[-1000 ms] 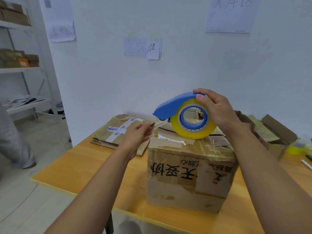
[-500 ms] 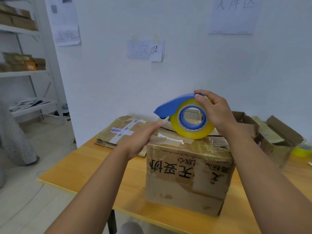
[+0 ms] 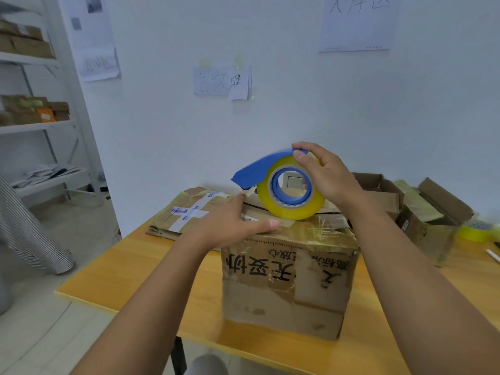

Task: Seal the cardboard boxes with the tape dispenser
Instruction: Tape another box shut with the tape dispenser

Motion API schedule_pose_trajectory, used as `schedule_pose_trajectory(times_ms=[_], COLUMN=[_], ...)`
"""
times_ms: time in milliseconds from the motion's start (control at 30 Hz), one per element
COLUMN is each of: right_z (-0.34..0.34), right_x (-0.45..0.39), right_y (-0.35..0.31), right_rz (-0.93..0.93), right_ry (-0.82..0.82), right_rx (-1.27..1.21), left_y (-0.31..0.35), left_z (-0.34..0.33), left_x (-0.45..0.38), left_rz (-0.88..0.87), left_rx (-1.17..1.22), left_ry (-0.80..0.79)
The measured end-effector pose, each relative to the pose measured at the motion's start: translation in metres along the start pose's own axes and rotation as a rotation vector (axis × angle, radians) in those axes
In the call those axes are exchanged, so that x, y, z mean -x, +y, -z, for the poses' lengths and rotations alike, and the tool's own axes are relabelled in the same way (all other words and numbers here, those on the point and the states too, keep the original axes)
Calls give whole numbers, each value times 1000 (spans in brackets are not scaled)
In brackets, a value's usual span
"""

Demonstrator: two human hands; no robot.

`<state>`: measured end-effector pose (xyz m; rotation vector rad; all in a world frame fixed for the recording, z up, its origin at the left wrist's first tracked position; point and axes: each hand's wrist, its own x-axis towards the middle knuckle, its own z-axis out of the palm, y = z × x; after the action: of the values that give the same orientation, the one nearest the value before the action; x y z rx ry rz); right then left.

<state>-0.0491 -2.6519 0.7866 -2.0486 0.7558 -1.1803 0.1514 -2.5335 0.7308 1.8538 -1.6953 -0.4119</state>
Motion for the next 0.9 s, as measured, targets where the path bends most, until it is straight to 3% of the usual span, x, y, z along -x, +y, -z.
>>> schedule_pose_trajectory(times_ms=[367, 567, 900], right_z=[25, 18, 17], right_x=[-5, -4, -4], right_y=[-6, 0, 0], right_rz=[58, 61, 61], right_ry=[-117, -39, -22], right_rx=[46, 23, 16], left_y=[7, 10, 2], left_z=[2, 4, -9], left_x=[7, 9, 12], left_rz=[67, -33, -146], left_rx=[-185, -419, -324], left_ry=[-9, -12, 25])
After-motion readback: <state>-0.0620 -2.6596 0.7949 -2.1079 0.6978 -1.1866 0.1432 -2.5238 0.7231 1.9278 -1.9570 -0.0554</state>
